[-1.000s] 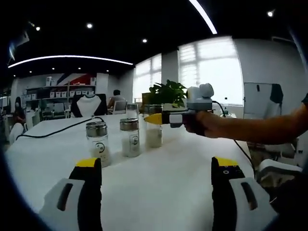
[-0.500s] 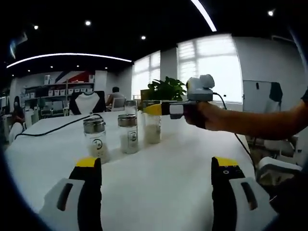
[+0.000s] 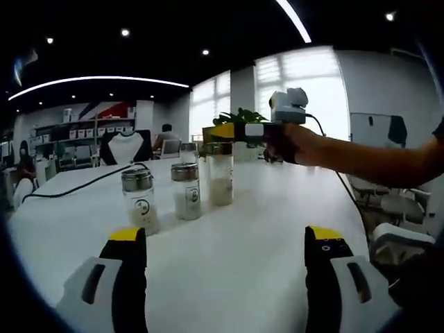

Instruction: Rotate the seasoning bottle until the label or dispensing opening points toward the visible target arrow and the bottle remains upright within the marked orientation range

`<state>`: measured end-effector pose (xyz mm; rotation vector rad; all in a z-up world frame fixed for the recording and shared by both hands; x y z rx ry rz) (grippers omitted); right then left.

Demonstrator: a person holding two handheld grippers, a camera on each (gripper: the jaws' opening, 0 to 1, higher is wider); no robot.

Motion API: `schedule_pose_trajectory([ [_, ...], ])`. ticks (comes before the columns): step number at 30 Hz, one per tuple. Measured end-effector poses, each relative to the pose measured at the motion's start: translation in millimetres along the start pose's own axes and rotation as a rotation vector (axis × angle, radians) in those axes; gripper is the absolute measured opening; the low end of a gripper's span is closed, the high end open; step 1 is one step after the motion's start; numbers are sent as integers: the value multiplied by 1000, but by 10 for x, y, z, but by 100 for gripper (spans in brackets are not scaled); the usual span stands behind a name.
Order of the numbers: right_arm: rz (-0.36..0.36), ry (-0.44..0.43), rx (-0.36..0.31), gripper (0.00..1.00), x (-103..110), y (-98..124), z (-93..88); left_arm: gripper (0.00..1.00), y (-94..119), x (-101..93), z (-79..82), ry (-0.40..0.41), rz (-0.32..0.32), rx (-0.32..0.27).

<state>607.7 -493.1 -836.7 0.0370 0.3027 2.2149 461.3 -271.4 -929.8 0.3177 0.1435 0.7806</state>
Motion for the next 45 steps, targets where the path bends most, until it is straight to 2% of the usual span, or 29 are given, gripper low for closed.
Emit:
schedule_pose_trajectory([
  [8,-12,21,36,52,-129,-48,62,100,27,24,22,-3,18,-11],
  [12,-25,7,62,53,-275,-100,53,100,42,37,39,-9,22,-22],
  [17,-53,-12,101,58,-428,-175,-10,100,61,67,46,-10,25,-27],
  [29,-75,-25,105,64,-689,-363,-111,100,134,198,28,-5,62,-52],
  [33,-69,-11,107,64,-731,-442,-133,100,138,193,28,-9,65,-63],
  [43,-75,-3,101,58,-862,-716,-202,100,94,182,-17,-13,70,-46],
  [45,-97,31,86,58,-908,-772,-229,100,94,191,-26,-11,74,-51],
])
Point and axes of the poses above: the point that each gripper's makers call its tool centre point, and the gripper's own axes: y roughly backward along the fingers, x roughly to its left, z roughly out of its top, the point moved 8 cm from there along y, roughly backward along the fingers, and after that the axes turned 12 degrees about x, right-handed, at the moved point
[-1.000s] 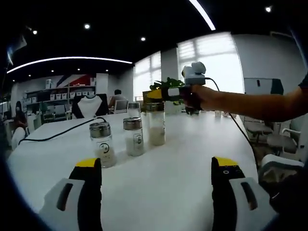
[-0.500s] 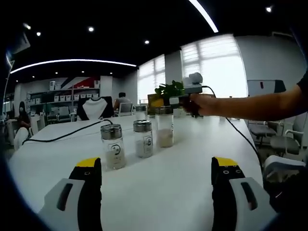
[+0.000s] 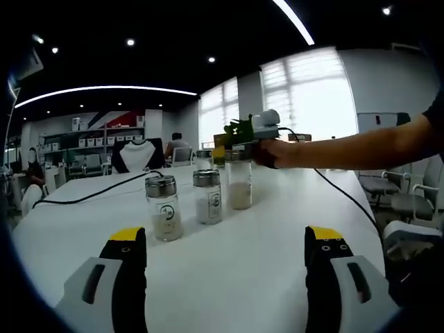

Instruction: Rotate the seasoning bottle until the label or dispensing opening points toward the visible target arrow and the bottle remains upright within the marked orientation range

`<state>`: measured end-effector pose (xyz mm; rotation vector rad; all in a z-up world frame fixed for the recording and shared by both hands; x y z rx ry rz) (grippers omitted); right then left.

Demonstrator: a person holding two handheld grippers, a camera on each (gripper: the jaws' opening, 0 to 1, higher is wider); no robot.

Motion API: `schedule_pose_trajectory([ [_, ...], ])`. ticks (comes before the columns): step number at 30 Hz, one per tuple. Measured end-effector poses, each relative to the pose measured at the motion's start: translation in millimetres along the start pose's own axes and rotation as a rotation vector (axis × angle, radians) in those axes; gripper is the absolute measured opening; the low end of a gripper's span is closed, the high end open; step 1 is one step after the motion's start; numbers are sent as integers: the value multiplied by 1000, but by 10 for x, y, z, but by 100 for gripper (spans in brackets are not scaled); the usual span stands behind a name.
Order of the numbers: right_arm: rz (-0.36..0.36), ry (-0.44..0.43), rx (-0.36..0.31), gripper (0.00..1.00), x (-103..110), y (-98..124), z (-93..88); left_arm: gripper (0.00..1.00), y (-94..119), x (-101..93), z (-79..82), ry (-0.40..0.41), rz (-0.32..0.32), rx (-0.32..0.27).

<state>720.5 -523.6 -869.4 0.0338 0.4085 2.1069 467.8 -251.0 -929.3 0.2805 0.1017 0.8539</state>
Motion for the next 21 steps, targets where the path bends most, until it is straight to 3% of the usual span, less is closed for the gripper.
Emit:
schedule_pose_trajectory([
  [6,-19,-15,-53,51,-79,-138,-14,100,-36,2,-17,-21,13,1],
  [13,-31,-42,-32,48,-141,-338,-93,100,-40,7,36,-14,21,-41],
  [21,-44,-62,-70,46,-174,-465,-71,100,-60,31,44,-4,42,-56],
])
Point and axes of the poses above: the point that each gripper's makers call its tool centre point, and the gripper's own axes: y roughly backward along the fingers, x roughly to its left, z roughly out of its top, the point moved 8 cm from there along y, roughly backward along the fingers, and after that the axes turned 12 degrees about x, right-handed, at the moved point
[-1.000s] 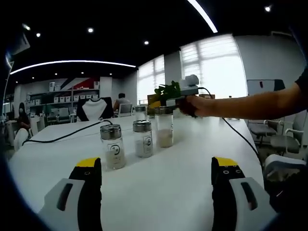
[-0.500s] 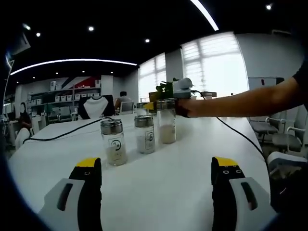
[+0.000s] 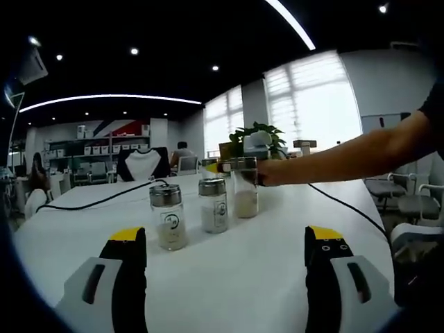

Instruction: Rotate the seasoning bottle until the label or dispensing opening points toward the visible target arrow and the bottle remains upright within the marked orientation range

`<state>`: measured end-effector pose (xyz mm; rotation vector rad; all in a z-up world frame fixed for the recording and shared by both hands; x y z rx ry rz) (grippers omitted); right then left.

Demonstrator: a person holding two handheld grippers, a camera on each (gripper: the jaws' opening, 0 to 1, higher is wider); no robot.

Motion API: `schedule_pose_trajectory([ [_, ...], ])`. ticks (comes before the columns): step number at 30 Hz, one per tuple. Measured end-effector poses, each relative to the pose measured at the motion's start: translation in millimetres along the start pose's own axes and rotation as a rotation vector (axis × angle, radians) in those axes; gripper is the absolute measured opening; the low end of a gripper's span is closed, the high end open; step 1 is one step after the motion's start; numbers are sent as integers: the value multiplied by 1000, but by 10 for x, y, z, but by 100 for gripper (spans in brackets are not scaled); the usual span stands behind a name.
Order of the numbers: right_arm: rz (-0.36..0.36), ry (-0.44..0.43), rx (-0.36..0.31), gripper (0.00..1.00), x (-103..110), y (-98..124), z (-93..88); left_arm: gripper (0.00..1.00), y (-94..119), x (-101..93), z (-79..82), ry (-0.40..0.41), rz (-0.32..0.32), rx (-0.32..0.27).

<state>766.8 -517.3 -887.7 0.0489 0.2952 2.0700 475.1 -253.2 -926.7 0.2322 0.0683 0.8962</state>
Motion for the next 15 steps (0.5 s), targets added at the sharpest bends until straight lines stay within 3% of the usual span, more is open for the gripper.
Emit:
schedule_pose_trajectory([
  [4,-8,6,-4,43,-1,-36,12,100,-37,-20,6,-2,2,6],
  [6,2,-43,-12,40,-7,-51,18,100,-57,-20,10,2,9,9],
  [10,1,-60,-15,38,-2,-77,38,100,-80,-11,57,16,13,7],
  [15,-28,-12,10,39,49,-117,52,100,-99,-16,93,9,22,-5],
])
Point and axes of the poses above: the point that each gripper's makers call its tool centre point, and the gripper's own axes: y roughly backward along the fingers, x roughly to its left, z roughly out of its top, the point moved 8 cm from there along y, roughly backward along the fingers, and after that the axes turned 12 degrees about x, right-handed, at the moved point
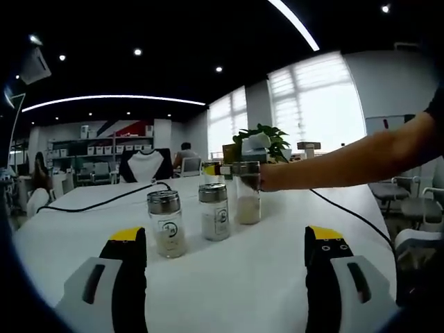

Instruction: Rotate the seasoning bottle until the label or dispensing opening points toward the visible target arrow and the bottle remains upright within the marked orientation range

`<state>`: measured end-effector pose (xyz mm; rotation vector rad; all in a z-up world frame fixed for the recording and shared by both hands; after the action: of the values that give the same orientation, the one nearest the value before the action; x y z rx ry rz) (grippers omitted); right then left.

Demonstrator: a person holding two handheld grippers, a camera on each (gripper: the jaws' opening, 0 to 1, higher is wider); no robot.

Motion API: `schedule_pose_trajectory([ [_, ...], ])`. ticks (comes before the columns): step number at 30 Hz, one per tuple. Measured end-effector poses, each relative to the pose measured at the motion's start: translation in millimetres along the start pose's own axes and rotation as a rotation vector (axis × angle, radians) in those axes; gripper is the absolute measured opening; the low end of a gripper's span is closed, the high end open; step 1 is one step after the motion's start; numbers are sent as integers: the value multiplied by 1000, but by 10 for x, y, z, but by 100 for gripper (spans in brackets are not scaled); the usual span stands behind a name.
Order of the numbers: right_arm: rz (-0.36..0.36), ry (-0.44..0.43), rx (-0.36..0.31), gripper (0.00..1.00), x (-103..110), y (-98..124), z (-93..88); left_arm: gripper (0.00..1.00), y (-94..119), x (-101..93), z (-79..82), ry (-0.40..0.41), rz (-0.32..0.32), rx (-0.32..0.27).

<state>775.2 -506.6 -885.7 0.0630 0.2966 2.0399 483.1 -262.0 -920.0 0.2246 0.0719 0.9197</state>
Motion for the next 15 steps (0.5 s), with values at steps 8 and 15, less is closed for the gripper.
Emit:
schedule_pose_trajectory([
  [8,-26,-20,26,36,8,22,12,100,-59,-14,-3,15,3,18],
  [15,-28,31,33,36,16,204,90,100,-71,-80,3,10,-20,29],
])
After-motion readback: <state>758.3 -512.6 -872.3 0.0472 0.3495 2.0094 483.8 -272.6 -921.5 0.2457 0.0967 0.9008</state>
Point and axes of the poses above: the point that each gripper's makers call its tool centre point, and the gripper's own axes: y roughly backward along the fingers, x roughly to its left, z roughly out of its top, the point moved 8 cm from there along y, roughly backward along the fingers, and after that the axes turned 12 degrees about x, right-handed, at the moved point
